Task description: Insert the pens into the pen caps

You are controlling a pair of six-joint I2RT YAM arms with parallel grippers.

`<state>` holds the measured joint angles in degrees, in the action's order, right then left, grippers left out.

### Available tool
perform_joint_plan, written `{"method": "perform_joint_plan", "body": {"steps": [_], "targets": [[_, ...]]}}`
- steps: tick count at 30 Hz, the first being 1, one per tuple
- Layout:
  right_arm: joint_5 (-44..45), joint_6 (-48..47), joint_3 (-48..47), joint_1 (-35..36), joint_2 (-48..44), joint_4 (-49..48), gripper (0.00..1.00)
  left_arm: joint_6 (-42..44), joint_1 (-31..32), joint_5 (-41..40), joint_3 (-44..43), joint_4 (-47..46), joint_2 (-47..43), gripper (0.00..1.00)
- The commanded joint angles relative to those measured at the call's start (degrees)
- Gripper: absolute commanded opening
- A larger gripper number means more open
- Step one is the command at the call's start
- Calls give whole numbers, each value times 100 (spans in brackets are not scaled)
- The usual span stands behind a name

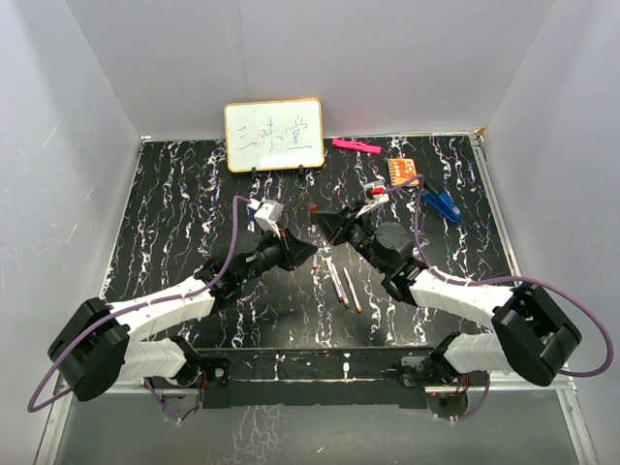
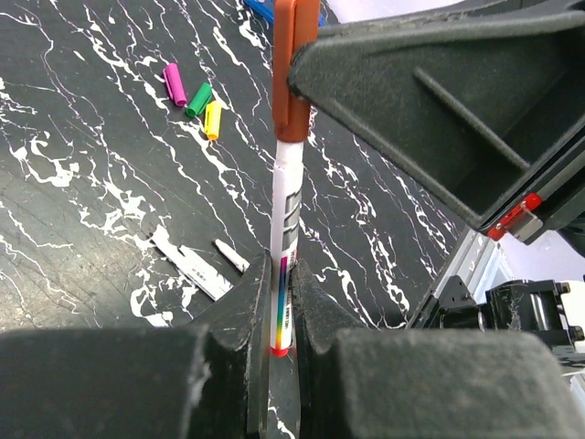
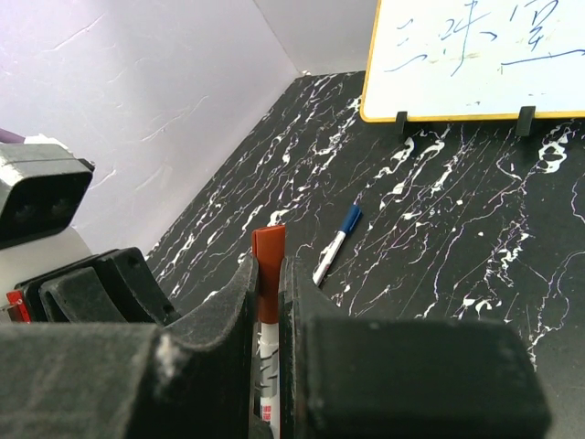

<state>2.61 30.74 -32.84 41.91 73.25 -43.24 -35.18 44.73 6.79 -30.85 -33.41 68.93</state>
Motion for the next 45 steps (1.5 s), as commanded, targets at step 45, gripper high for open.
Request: {"method": "perform_joint_plan", "body": {"steps": [45], "targets": [[360, 160, -483, 1311, 1060, 2481, 0, 442, -1031, -808, -1095, -942, -240, 0]]}}
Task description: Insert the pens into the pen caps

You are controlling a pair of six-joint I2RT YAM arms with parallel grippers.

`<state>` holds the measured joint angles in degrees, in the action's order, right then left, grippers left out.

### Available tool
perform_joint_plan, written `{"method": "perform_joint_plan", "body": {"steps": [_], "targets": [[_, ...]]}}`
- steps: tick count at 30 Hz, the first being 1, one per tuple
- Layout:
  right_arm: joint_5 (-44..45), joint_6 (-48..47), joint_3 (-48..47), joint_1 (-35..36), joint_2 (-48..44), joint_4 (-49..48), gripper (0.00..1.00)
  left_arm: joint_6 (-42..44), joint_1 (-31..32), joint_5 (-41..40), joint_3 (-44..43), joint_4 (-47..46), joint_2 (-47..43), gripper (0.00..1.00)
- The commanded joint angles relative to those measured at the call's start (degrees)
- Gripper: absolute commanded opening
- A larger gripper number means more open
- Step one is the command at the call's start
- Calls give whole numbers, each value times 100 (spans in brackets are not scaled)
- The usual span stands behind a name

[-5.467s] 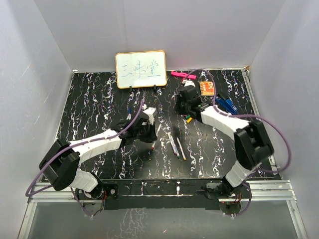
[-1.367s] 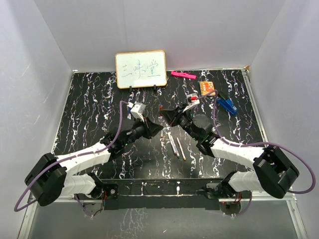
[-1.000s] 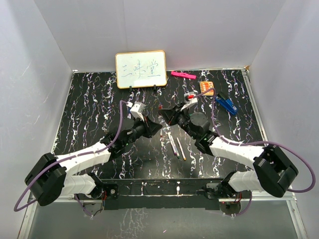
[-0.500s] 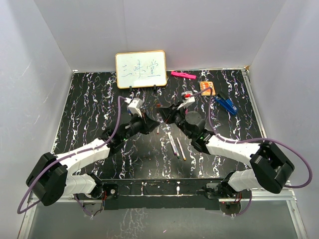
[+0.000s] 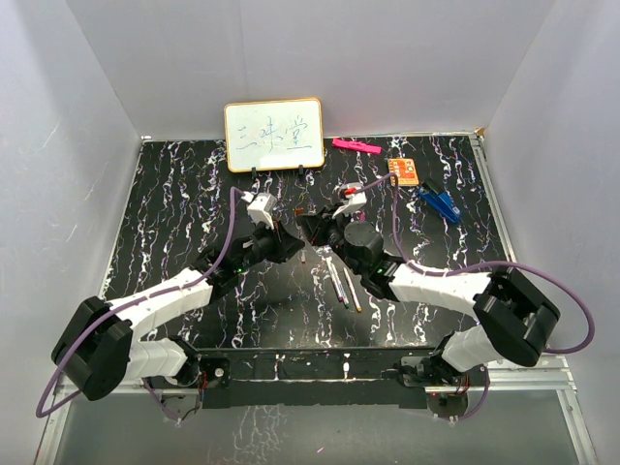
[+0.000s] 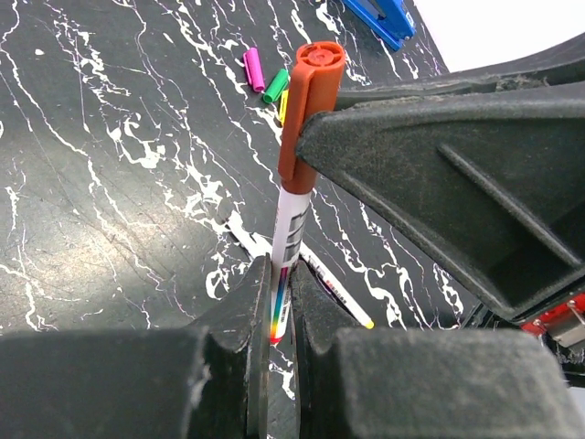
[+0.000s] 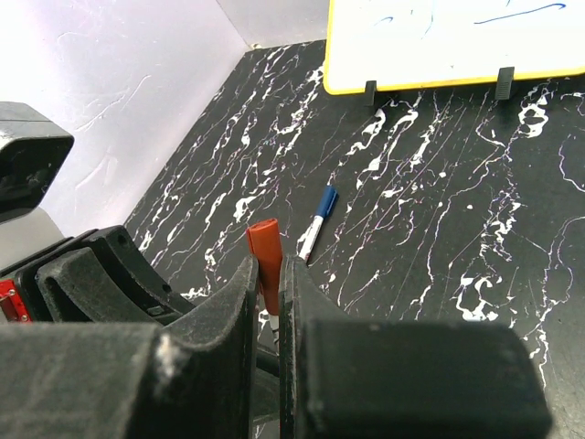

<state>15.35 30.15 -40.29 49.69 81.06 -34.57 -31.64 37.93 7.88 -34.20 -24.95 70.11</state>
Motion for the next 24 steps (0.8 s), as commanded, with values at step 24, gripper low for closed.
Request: {"method": "perform_joint_plan", "body": {"steps": [24], "targets": [[548, 9, -825, 635, 144, 2634, 3, 130, -445, -1299, 275, -553, -1358, 0]]}}
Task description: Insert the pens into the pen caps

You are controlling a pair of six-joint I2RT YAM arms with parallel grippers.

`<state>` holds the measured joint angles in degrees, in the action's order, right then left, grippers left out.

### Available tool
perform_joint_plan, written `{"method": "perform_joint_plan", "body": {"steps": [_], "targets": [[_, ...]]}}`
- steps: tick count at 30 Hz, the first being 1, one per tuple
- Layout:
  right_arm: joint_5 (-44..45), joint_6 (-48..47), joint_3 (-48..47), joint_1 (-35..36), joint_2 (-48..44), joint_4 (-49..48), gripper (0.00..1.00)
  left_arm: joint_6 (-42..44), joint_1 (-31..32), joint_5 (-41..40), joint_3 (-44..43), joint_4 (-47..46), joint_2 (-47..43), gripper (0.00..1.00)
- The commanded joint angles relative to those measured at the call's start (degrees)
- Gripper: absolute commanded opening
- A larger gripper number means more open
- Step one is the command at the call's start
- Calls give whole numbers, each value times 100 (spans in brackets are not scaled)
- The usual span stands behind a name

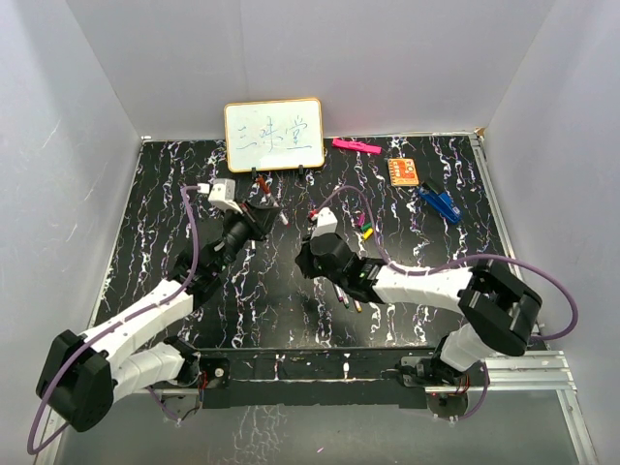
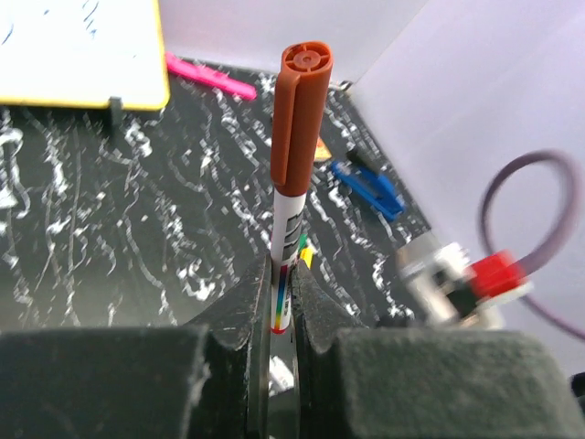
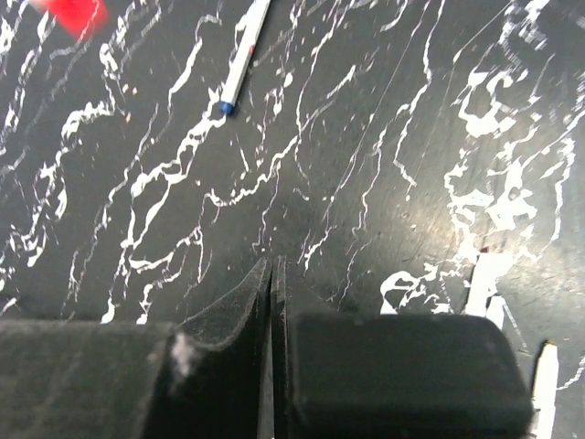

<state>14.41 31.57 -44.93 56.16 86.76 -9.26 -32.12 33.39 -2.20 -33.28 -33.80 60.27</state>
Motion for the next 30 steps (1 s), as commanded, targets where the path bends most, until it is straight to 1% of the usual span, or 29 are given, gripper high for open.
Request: {"method": "perform_joint_plan", "body": {"steps": [1, 4, 6, 10, 11, 12, 14, 16, 18, 19, 22, 27, 30], "targets": [[837, -134, -392, -25, -472, 217, 3, 261, 10, -353, 183, 456, -455, 0], [1193, -111, -522, -39, -606, 631, 6, 518, 14, -578, 133, 814, -557, 0], [1325, -61, -632, -87, -696, 937, 12, 692, 12, -694, 28, 1089, -482, 0], [1572, 58, -833, -238, -852, 1473, 18, 952, 5, -902, -364, 1677, 36, 0], [1596, 64, -859, -301, -887, 1552, 22, 998, -6, -928, -481, 1831, 211, 0], [1595, 68, -884, -376, -911, 1630, 28, 1025, -29, -931, -628, 1957, 410, 0], [1504, 85, -939, -587, -926, 1809, 43, 1018, -99, -931, -992, 2406, 895, 0], [1363, 139, -963, -834, -944, 1951, 62, 1004, -213, -839, -1395, 2805, 1433, 0], [1188, 220, -961, -1107, -974, 2063, 72, 955, -333, -693, -1798, 3194, 1975, 0], [1091, 255, -952, -1288, -991, 2121, 74, 920, -390, -644, -1991, 3366, 2229, 0], [857, 305, -956, -1554, -1035, 2282, 76, 828, -491, -598, -2390, 3753, 2736, 0], [876, 318, -987, -1675, -1024, 2509, 77, 700, -620, -566, -2945, 4332, 3477, 0], [953, 274, -1061, -1702, -972, 2654, 76, 658, -678, -546, -3160, 4503, 3783, 0]]}}
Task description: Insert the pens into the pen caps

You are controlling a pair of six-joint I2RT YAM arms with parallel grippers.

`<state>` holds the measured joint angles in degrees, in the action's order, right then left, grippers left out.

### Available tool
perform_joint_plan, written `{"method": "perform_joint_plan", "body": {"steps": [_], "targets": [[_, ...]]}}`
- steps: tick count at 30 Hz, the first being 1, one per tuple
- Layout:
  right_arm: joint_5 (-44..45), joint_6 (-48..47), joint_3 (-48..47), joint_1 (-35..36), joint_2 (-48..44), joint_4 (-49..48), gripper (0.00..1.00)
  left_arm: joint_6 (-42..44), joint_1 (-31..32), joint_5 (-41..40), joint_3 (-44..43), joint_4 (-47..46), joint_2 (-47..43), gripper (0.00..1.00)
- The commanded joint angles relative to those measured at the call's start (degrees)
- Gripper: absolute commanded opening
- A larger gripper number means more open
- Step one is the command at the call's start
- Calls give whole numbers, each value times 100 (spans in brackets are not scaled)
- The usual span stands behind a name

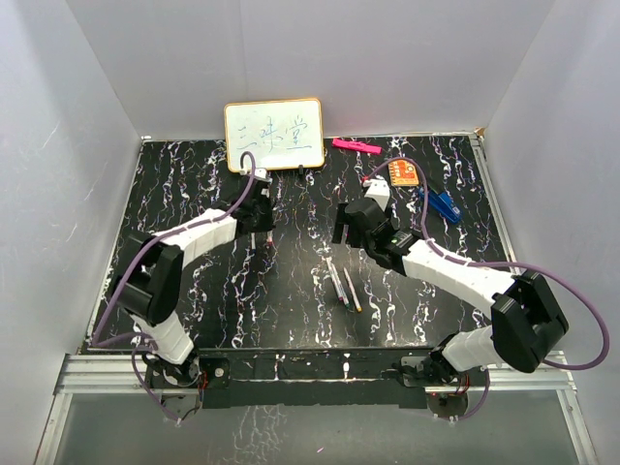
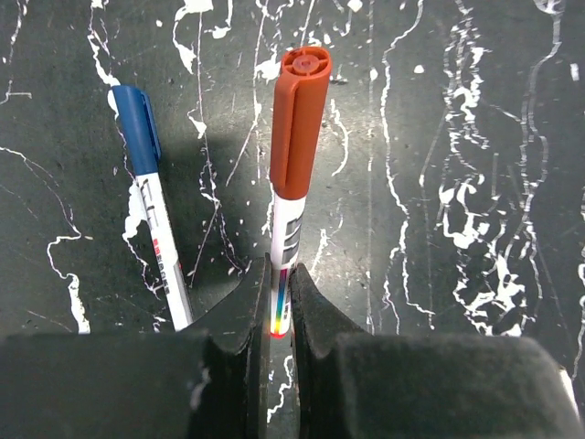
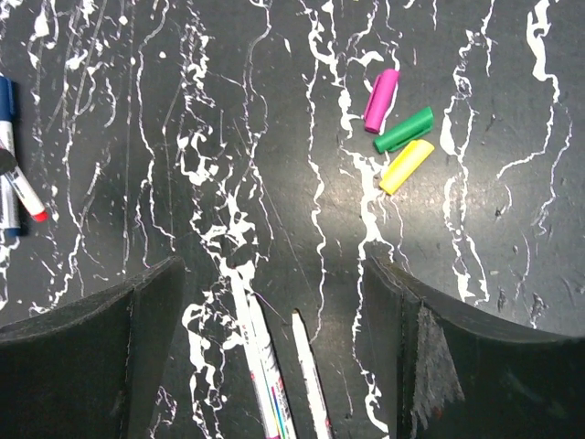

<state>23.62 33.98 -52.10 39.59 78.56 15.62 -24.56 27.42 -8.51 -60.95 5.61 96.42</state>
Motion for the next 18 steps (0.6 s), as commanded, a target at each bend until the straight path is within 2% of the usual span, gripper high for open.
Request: {"method": "perform_joint_plan", "body": {"steps": [1, 6, 10, 18], "targets": [[62, 16, -388, -52, -123, 238, 75, -109, -99, 114, -436, 590, 247, 0], [195, -23, -575, -66, -26, 517, 76, -187, -149, 173, -579, 809, 553, 0], [186, 30, -544, -83, -67, 538, 80, -265, -157, -11, -602, 1032, 665, 0], [109, 82, -517, -130, -9, 521, 81, -433, -162, -314, -488, 1137, 774, 0]]}}
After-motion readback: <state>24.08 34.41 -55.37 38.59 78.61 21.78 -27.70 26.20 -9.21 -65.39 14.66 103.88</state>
